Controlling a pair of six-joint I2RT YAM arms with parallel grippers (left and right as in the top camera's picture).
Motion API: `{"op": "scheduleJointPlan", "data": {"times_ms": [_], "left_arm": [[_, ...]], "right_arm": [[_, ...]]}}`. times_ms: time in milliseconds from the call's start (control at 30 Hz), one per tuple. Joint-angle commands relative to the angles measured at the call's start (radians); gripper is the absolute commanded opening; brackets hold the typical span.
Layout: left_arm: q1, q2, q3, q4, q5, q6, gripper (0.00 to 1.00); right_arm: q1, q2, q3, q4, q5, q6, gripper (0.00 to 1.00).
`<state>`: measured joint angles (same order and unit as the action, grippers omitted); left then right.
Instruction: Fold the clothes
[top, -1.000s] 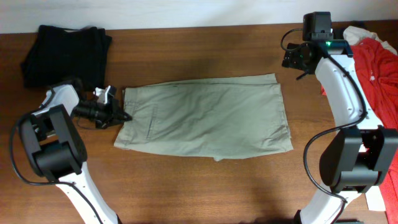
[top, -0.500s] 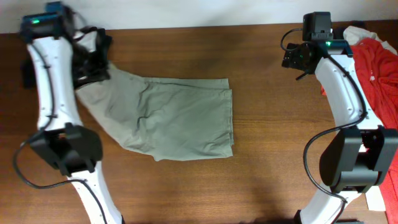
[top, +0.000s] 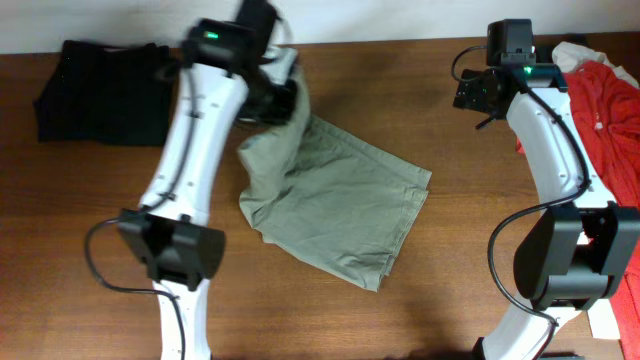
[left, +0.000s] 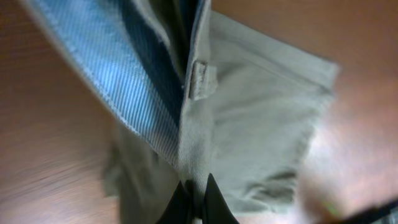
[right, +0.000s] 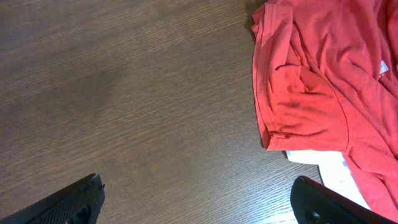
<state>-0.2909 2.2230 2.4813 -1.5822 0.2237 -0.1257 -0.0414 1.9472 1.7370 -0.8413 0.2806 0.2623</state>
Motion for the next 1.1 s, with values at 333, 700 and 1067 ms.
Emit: {"op": "scheduleJointPlan", "data": {"times_ms": [333, 700, 1067], "left_arm": [[0.468, -0.343, 0.028, -0.106, -0.430, -0.184, 0.01], [0.367, -0.338, -0.503, 0.216, -0.449, -0.200, 0.01], [0.196, -0.309, -0.507, 0.303, -0.305, -0.227, 0.01]], "right_arm": [[0.001, -0.020, 0.006, 0.000, 0.016, 0.005, 0.99], [0.001, -0.020, 0.006, 0.000, 0.016, 0.005, 0.99], [0.001, -0.020, 0.006, 0.000, 0.016, 0.005, 0.99]]}}
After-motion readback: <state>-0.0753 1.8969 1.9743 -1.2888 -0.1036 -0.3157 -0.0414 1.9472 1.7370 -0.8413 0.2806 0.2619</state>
